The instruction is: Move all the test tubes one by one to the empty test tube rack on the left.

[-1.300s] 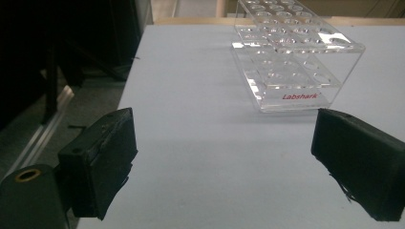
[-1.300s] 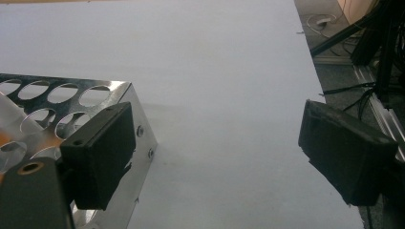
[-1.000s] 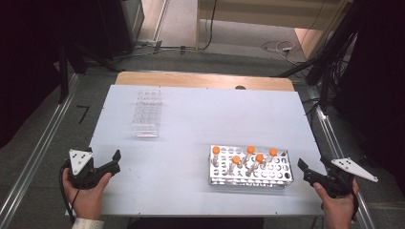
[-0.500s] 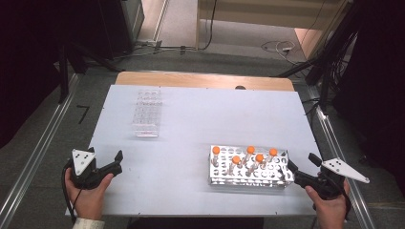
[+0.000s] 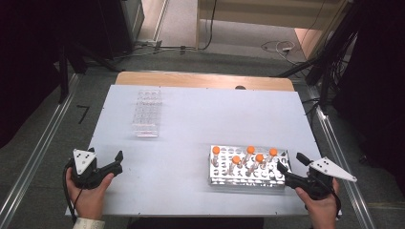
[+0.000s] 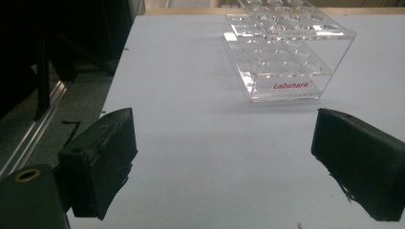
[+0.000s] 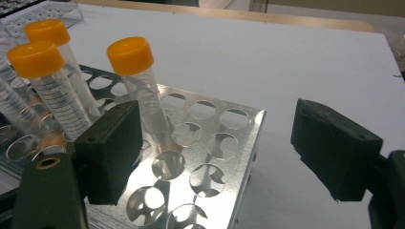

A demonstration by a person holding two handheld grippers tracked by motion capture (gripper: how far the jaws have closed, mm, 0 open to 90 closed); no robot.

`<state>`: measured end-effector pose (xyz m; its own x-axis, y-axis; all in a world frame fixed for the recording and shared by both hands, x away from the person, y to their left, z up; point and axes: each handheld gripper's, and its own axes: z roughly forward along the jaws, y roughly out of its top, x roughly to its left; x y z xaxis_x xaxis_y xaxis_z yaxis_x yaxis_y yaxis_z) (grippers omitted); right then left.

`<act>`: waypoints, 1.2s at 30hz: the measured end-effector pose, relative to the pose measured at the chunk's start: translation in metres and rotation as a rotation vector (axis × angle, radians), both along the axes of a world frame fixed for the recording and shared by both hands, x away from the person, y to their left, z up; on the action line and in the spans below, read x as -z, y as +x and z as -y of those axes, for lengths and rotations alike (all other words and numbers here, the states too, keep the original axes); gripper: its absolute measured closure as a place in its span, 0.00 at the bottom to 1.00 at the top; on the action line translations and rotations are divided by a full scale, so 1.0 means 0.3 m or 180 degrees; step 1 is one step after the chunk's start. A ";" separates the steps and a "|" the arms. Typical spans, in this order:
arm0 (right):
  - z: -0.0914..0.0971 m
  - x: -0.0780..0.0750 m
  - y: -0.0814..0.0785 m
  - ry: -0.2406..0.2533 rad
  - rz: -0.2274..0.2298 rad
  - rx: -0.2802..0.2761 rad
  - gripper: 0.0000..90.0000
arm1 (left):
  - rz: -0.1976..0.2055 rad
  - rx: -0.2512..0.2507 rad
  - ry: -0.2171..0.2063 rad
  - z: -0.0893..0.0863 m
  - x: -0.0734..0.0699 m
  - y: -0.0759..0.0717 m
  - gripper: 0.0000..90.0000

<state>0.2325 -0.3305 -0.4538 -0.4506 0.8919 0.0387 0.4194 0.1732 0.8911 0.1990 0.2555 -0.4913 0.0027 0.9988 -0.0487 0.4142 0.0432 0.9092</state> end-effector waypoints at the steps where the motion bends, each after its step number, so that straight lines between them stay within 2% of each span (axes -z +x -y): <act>1: -0.005 0.001 0.000 -0.0004 -0.0008 -0.0008 0.19 | -0.0005 0.0002 0.0006 0.000 0.000 0.000 0.09; 9: -0.036 0.000 0.007 -0.0019 0.0022 -0.0093 0.23 | -0.0004 -0.0003 0.0036 0.001 0.001 0.001 0.09; 14: -0.058 0.004 0.010 -0.0061 0.0030 -0.0153 0.29 | -0.0003 0.0002 0.0031 0.001 0.001 0.002 0.09; 16: -0.070 0.005 0.014 -0.0075 0.0042 -0.0194 0.37 | -0.0006 0.0000 0.0032 0.002 0.002 0.002 0.09; 20: -0.083 0.010 0.021 -0.0112 0.0023 -0.0223 0.42 | -0.0005 -0.0006 0.0027 0.003 0.003 0.003 0.09; 27: -0.106 0.013 0.032 -0.0170 0.0040 -0.0263 0.63 | -0.0004 -0.0008 0.0033 0.004 0.003 0.004 0.09; 31: -0.109 0.016 0.034 -0.0161 0.0029 -0.0290 0.70 | -0.0001 -0.0001 0.0030 0.005 0.004 0.005 0.09; 36: -0.123 0.022 0.040 -0.0200 0.0017 -0.0328 0.73 | 0.0002 0.0003 0.0029 0.006 0.004 0.005 0.09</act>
<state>0.2446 -0.2934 -0.4603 -0.5401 0.8414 -0.0186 0.3917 0.2709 0.8793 0.2005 0.2537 -0.4924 0.0038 0.9992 -0.0395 0.4137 0.0344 0.9098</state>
